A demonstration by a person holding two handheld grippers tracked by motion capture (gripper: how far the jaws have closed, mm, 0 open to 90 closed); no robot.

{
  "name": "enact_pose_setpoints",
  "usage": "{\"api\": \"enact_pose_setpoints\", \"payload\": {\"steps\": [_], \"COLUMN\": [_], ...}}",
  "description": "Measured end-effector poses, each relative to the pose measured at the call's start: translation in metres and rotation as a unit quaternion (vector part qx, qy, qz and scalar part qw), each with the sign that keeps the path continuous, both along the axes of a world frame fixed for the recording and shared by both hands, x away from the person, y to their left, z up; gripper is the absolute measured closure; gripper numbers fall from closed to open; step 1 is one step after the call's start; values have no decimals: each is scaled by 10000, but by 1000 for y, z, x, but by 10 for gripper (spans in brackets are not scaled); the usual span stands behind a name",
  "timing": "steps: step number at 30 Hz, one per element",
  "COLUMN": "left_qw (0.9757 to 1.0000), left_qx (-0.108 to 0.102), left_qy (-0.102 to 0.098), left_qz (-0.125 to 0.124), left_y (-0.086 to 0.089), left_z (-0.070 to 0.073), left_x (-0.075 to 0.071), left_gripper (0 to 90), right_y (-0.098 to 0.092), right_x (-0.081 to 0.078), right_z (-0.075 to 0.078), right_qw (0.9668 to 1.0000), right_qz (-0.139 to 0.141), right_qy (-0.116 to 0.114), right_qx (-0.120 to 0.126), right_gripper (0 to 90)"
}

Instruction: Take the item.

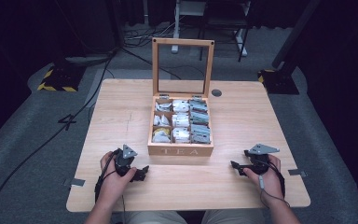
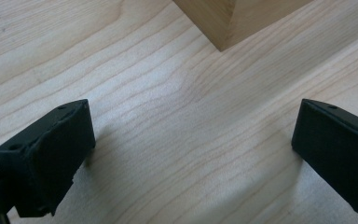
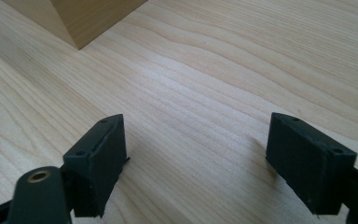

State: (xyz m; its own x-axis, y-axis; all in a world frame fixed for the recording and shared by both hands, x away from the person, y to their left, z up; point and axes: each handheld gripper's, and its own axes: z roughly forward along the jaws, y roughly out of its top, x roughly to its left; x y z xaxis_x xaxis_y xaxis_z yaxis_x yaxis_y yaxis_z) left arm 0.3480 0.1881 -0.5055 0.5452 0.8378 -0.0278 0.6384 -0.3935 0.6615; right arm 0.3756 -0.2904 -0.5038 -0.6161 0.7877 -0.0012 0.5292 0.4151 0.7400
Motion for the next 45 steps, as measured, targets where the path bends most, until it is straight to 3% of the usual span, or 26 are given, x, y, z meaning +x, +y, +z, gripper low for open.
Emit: {"api": "enact_pose_setpoints", "payload": {"steps": [8, 16, 21, 22, 23, 27, 31, 32, 33, 35, 36, 37, 45], "left_qw": [10000, 9994, 9993, 9993, 9993, 9994, 9989, 9985, 9980, 9978, 9982, 9981, 9976], "left_qx": [-7, 29, 42, 38, 38, 38, -3, -71, -270, -284, -27, 43, 29], "left_qy": [-10, -20, -13, -16, -20, -9, -5, 20, 61, 72, 1, 1, -2], "left_qz": [-73, -356, -370, -369, -372, -348, -471, -536, -577, -590, -594, -607, -686], "left_y": [0, 8, 10, 10, 10, 10, 10, 12, 16, 18, 17, 16, 19], "left_z": [0, 0, 0, 0, 0, 1, 0, 1, 1, 1, 0, 1, 1], "left_x": [3, 4, 4, 4, 4, 5, 10, 11, 13, 14, 16, 17, 23], "left_gripper": [1, 5, 2, 2, 2, 1, 3, 3, 4, 4, 5, 2, 3], "right_y": [0, 1, 4, 5, 6, 8, 14, 18, 19, 20, 22, 23, 32], "right_x": [0, 1, 3, 3, 4, 5, 2, 1, 1, 2, 3, 4, 13], "right_z": [0, 0, 3, 3, 6, 9, 18, 24, 28, 32, 39, 43, 63], "right_qw": [10000, 10000, 9999, 9999, 9998, 9997, 9996, 9994, 9993, 9992, 9989, 9988, 9981], "right_qz": [0, -35, -63, -53, 41, 105, 175, 253, 281, 306, 355, 382, 522], "right_qy": [3, 10, 118, 130, 164, 211, 210, 139, 109, 90, 56, 53, 33], "right_qx": [-3, 16, -77, -80, -107, -114, 101, 176, 199, 251, 305, 295, 313], "right_gripper": [208, 209, 222, 241, 314, 342, 397, 405, 408, 409, 411, 413, 425]}}
